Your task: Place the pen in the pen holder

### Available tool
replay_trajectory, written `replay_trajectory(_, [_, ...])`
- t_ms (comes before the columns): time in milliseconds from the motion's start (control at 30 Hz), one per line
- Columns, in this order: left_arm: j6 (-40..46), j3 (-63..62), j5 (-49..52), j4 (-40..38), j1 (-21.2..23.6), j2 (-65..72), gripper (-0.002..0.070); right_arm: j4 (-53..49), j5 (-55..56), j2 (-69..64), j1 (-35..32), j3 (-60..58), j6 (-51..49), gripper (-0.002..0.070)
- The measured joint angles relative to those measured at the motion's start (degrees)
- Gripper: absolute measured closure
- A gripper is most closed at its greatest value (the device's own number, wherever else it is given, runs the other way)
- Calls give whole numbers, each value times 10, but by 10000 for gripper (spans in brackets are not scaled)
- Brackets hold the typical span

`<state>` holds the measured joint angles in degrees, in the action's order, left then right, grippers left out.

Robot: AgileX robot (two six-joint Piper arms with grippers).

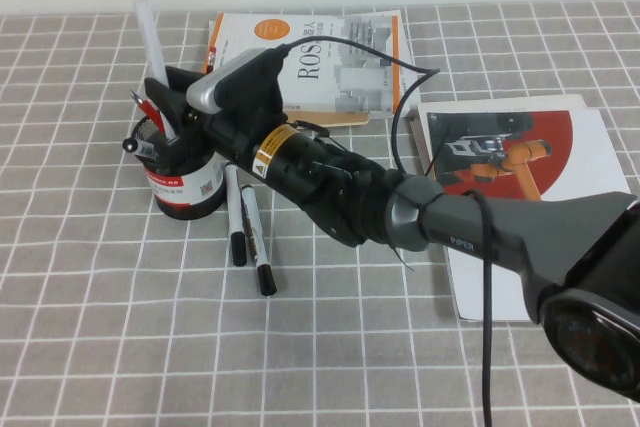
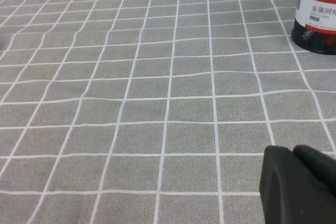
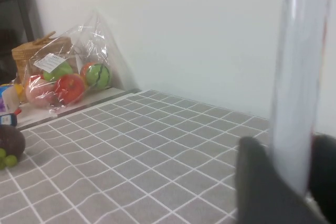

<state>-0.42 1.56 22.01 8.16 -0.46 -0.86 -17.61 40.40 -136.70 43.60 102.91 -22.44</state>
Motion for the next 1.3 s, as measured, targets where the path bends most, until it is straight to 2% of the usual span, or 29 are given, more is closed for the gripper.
replay_trajectory(133, [0, 0, 0, 0, 0, 0, 678, 0, 0, 0, 0, 0, 0, 373])
replay_trajectory(233, [0, 0, 0, 0, 0, 0, 678, 0, 5, 0, 0, 0, 0, 348])
replay_trajectory(300, [0, 0, 0, 0, 0, 0, 678, 0, 15, 0, 0, 0, 0, 370])
replay_trajectory(367, [0, 0, 0, 0, 0, 0, 678, 2, 29, 0, 0, 0, -1, 430])
replay_trajectory(467, [0, 0, 0, 0, 0, 0, 678, 2, 55, 4, 0, 0, -9, 590])
replay_trajectory(567, [0, 0, 0, 0, 0, 0, 678, -4, 88, 20, 0, -5, -26, 659])
replay_trajectory(733, [0, 0, 0, 0, 0, 0, 678, -39, 120, 87, -1, -61, -31, 685])
replay_trajectory(1000, [0, 0, 0, 0, 0, 0, 678, -122, 103, 232, -20, -254, -31, 687])
replay_trajectory(1100, [0, 0, 0, 0, 0, 0, 678, -131, 74, 317, -34, -346, -32, 688])
replay_trajectory(1300, [0, 0, 0, 0, 0, 0, 678, -133, -52, 473, -41, -488, -32, 689])
